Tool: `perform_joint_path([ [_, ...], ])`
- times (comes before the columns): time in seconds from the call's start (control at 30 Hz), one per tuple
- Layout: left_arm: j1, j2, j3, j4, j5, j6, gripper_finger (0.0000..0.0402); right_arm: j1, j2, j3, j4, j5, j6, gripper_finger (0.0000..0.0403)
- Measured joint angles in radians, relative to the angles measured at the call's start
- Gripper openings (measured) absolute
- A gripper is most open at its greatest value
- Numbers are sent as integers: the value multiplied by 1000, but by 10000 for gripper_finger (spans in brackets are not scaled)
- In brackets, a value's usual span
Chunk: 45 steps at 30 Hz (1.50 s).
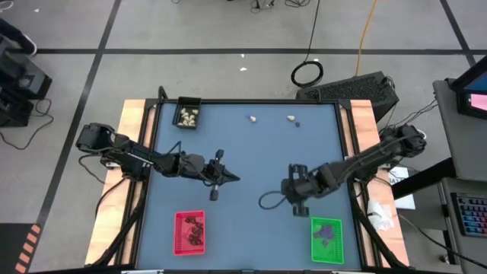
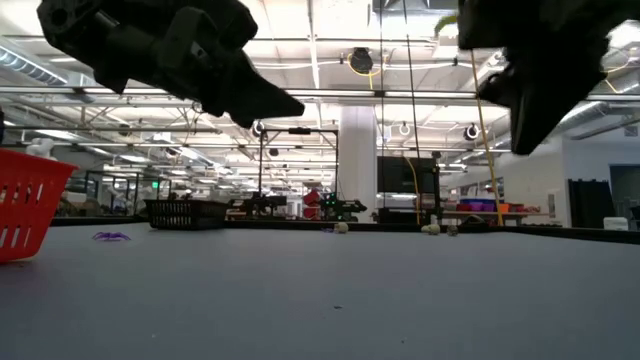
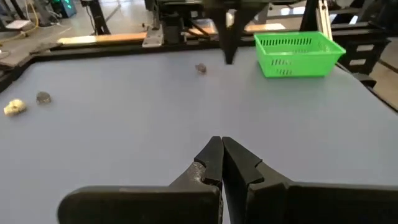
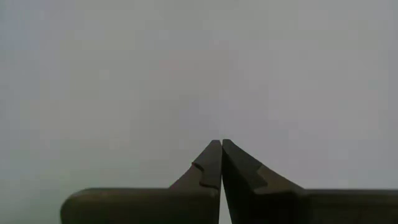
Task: Sort Halloween decoration
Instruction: Put the black skull toy into the red bin
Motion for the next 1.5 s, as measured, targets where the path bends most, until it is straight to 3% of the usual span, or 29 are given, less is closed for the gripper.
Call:
perform_joint_path([
  [0.23, 43, 0, -70, 54, 6, -29, 2, -192, 0, -95, 53, -25, -127, 0],
  [0.47, 63, 0, -79, 60, 20, -61, 2, -468, -11, -108, 108, 26, -217, 0],
  [0.67, 63, 0, -80, 59, 21, -64, 2, -720, 9, -108, 133, 123, -139, 7],
  [0.87, 63, 0, -80, 60, 21, -77, 2, -886, 47, -108, 155, 155, -19, 61],
  [1.17, 63, 0, -80, 59, 20, -78, 2, -1021, 179, -108, 248, 160, 45, 150],
  [1.5, 63, 0, -80, 57, 20, -77, 2, -1062, 271, -107, 317, 163, 67, 159],
])
